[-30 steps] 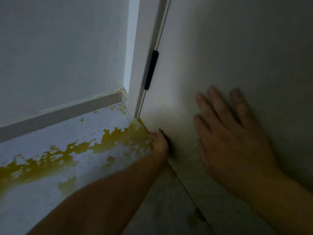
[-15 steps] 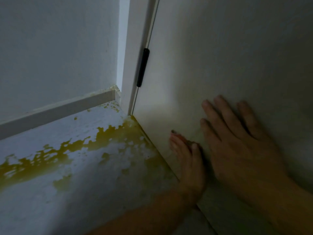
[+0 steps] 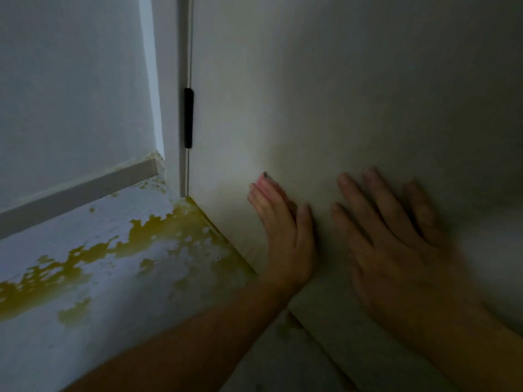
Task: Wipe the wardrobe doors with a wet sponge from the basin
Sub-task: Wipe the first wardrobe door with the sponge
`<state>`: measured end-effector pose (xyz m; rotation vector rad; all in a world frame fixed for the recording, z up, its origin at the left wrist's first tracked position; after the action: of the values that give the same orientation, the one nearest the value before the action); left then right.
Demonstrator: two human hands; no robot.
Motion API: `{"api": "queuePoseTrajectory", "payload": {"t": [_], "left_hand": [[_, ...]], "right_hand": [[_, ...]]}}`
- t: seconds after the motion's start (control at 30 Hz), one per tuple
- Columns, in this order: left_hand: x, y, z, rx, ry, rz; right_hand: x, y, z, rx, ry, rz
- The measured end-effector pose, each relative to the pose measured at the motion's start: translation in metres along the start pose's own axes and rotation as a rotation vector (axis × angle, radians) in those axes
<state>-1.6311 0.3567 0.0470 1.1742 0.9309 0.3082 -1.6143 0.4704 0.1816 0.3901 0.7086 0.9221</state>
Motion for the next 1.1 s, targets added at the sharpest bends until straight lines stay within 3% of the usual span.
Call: {"api": "queuePoseTrajectory", "payload": {"t": [0.13,0.33,0.53,0.67,0.77,0.83,0.93,1.1], "left_hand": [[-0.071,0.008,0.034,-0.137,0.114,-0.149],[-0.02,0.054,0.004,-0.218,-0.144,-0.528],[-0.099,0.107,0.032,-0.298,-0.037,-0.764],[-0.047,0.104,0.007,-0.381,-0.234,-0.99],[-0.044,0.071,0.015,-0.423,-0.264,-0.862],[-0.06,0.054,0.028,-0.368,-0.167,-0.636],[-0.048,0.042,0.021,-0.268,-0.05,-0.461],[0.062,0.017,-0.025,-0.129,-0.185,-0.216]], "right_hand": [[0.004,0.003,0.005,-0.014,0.023,-0.042],[0.012,0.022,0.02,-0.035,0.107,-0.149],[0.023,0.028,0.018,0.064,0.088,-0.138],[0.027,0.029,0.018,0.059,0.112,-0.148],[0.041,0.034,0.018,0.073,0.094,-0.123],[0.048,0.035,0.014,0.097,0.061,-0.108],[0.044,0.027,0.011,0.08,0.061,-0.117],[0.038,0.015,0.005,0.055,0.078,-0.09]]}}
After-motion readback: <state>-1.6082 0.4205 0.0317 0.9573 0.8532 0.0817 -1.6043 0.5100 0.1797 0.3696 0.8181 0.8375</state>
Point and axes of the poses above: each hand's wrist, its own x-axis away from the middle knuckle, its own z-axis out of the back of the hand, y = z × x, the point moved 6 cm from there along -x, towards the middle knuckle, and after that the axes turned 13 degrees about -z, right-handed, at the moved point
